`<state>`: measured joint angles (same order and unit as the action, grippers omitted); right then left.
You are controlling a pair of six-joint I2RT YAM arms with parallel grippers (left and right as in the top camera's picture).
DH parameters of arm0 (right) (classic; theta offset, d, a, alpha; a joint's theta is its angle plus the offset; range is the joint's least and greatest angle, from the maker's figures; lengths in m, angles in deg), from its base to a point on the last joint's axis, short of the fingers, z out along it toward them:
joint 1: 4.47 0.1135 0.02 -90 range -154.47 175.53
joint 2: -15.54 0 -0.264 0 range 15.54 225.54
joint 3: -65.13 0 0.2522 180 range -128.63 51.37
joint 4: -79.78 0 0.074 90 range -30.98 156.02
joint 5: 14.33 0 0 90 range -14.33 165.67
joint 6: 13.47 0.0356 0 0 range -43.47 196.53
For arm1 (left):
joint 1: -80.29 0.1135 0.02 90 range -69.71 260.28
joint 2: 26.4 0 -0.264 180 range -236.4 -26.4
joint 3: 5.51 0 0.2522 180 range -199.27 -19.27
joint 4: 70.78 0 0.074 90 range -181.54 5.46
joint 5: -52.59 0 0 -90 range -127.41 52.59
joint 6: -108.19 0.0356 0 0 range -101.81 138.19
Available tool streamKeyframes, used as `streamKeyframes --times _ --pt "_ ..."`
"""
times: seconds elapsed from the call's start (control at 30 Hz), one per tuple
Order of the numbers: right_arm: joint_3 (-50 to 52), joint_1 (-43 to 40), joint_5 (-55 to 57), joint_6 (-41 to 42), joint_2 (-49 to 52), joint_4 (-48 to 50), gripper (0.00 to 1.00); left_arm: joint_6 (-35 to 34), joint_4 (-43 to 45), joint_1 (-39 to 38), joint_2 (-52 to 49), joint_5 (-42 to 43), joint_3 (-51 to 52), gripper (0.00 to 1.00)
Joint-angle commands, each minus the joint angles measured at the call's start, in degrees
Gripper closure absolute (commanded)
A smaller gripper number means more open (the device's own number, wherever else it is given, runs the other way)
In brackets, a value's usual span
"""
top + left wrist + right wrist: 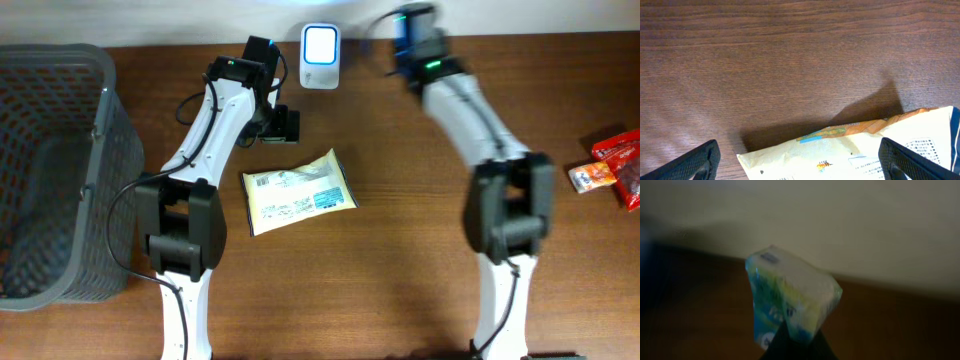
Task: Scan the item barcode
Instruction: 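Lift the green pack to the scanner, then place it at right edge, then reach the right gripper to the yellow snack bag and grasp it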
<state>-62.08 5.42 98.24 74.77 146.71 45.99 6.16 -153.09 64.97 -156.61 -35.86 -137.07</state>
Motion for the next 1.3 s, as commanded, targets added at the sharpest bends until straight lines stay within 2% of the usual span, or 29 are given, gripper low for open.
streamKeyframes --times 0.0,0.1,0.2,0.33,0.47,0.57,0.63,0.7,0.77,0.87,0.93,0.97,1.0,1.07,1.13,1.17,1.23,1.27 --pt "-0.63 -13.35 2.10 23.26 -8.09 -14.40 0.96 -0.74 -0.07 -0.33 -0.50 0.61 0.00 0.01" --pt "-0.35 -25.53 0.46 26.27 -7.87 -28.33 0.96 -0.74 -0.07 -0.28 -0.52 0.61 0.00 0.01" --pt "-0.22 -34.27 -6.75 26.27 -7.76 -33.22 0.96 -0.74 -0.07 -0.33 -0.52 0.61 0.00 0.01" --pt "1.07 -40.06 -10.38 26.25 -6.71 -34.58 0.96 -0.74 -0.07 -0.33 -0.52 0.61 0.00 0.01" --pt "6.27 -39.93 -10.62 23.15 -5.75 -29.97 0.95 -0.74 -0.04 -0.33 -0.52 0.61 0.00 0.01" --pt "12.44 -41.03 -9.90 21.51 -4.72 -24.52 0.79 -0.74 -0.07 -0.33 -0.50 0.61 0.00 0.01" --pt "13.70 -42.77 -7.56 21.51 -4.68 -24.46 0.44 -0.74 -0.07 -0.33 -0.52 0.61 0.00 0.01" --pt "13.38 -44.85 0.57 21.49 -5.14 -26.73 0.37 -0.74 -0.07 -0.33 -0.52 0.61 0.00 0.01" --pt "13.38 -46.12 0.96 21.49 -7.02 -27.76 0.36 -0.74 -0.04 -0.33 -0.50 0.61 0.00 0.01" --pt "12.28 -44.76 -7.85 21.51 -13.86 -27.08 0.35 -0.74 -0.04 -0.33 -0.50 0.61 0.00 0.01" --pt "12.11 -43.08 -20.17 21.53 -18.75 -27.28 0.34 -0.74 -0.07 -0.33 -0.52 0.61 0.00 0.01" --pt "12.11 -41.99 -29.99 21.53 -20.81 -27.82 0.27 -0.74 -0.07 -0.33 -0.52 0.61 0.00 0.01" --pt "12.11 -40.83 -39.74 21.53 -22.03 -29.42 0.00 -0.74 -0.04 -0.33 -0.50 0.61 0.00 0.01" --pt "12.13 -38.29 -49.70 21.53 -21.97 -34.69 0.01 -0.74 -0.04 -0.33 -0.50 0.61 0.00 0.01" --pt "12.33 -34.49 -48.39 21.42 -21.73 -42.29 0.01 -0.74 -0.07 -0.33 -0.50 0.61 0.00 0.01" --pt "12.72 -32.02 -46.21 18.60 -21.68 -44.28 0.01 -0.74 -0.07 -0.33 -0.52 0.61 0.00 0.01" --pt "15.12 -25.73 -43.58 11.06 -21.68 -44.44 0.01 -0.74 -0.04 -0.33 -0.50 0.61 0.00 0.01" --pt "16.20 -23.61 -43.52 10.97 -21.68 -43.04 0.01 -0.74 -0.07 -0.33 -0.52 0.61 0.00 0.01"
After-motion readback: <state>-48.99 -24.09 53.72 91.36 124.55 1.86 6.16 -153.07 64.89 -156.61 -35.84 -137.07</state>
